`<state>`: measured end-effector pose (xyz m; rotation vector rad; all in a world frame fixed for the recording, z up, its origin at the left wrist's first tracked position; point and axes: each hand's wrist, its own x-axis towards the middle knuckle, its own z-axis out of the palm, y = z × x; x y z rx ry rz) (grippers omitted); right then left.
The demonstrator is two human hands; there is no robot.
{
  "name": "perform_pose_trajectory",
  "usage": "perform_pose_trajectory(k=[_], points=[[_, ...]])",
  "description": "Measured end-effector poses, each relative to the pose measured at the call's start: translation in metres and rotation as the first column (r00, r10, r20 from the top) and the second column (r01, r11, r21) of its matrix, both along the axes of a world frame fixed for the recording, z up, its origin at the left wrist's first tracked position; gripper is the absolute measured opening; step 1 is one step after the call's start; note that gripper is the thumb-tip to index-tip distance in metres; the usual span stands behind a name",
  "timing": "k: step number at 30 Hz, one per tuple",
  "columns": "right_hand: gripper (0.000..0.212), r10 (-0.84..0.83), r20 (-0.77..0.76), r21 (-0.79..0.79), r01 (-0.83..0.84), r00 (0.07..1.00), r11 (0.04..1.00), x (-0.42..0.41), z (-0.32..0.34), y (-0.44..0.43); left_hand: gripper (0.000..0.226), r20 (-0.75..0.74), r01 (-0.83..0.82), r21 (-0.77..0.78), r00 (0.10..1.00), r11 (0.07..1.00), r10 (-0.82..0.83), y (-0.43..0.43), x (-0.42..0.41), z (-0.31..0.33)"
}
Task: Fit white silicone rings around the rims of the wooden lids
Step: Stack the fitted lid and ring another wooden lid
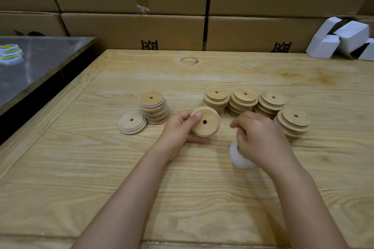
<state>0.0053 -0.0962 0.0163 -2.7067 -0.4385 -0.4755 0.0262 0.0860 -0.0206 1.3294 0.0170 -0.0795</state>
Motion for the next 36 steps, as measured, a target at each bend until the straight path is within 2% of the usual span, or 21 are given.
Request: perform_pose_trajectory(k=[3,6,10,18,23,28,32,36], points=[[0.038,-0.081,-0.181,-0.189,0.046,0.980,0.981,0.003,-0.002,-0.009,0.014,-0.001,0.009,-0.004,1.000,1.000,-0.009,0.000,0.001,0.000],[0.037,-0.112,-0.216,-0.266,0.052,0.970,0.963,0.002,-0.002,-0.010,0.012,0.005,0.010,-0.001,1.000,1.000,-0.010,-0.001,0.002,0.000],[0.030,-0.146,-0.192,-0.305,0.082,0.971,0.949,0.003,-0.002,-0.010,0.016,0.024,0.032,0.003,0.999,0.999,-0.032,-0.001,0.002,0.000],[0.037,-0.103,-0.230,-0.302,0.030,0.968,0.953,0.005,0.001,-0.011,0.012,0.041,0.057,-0.004,0.998,0.998,-0.057,0.001,0.003,-0.002],[0.036,-0.098,-0.228,-0.247,0.039,0.969,0.968,0.005,0.003,-0.012,0.011,0.056,0.055,-0.002,0.997,0.998,-0.055,0.001,0.003,-0.004],[0.016,-0.085,-0.187,-0.209,0.045,0.979,0.977,0.004,0.006,-0.013,0.011,0.057,0.055,0.000,0.997,0.999,-0.055,0.002,0.003,-0.004],[0.013,0.035,-0.190,0.042,-0.028,0.981,0.999,0.002,0.007,-0.018,0.012,0.066,0.052,-0.005,0.996,0.999,-0.052,0.002,0.003,-0.004],[0.015,0.148,-0.201,0.226,-0.101,0.968,0.969,-0.002,0.012,-0.016,0.023,0.081,0.081,-0.006,0.993,0.997,-0.080,0.004,0.001,-0.001]])
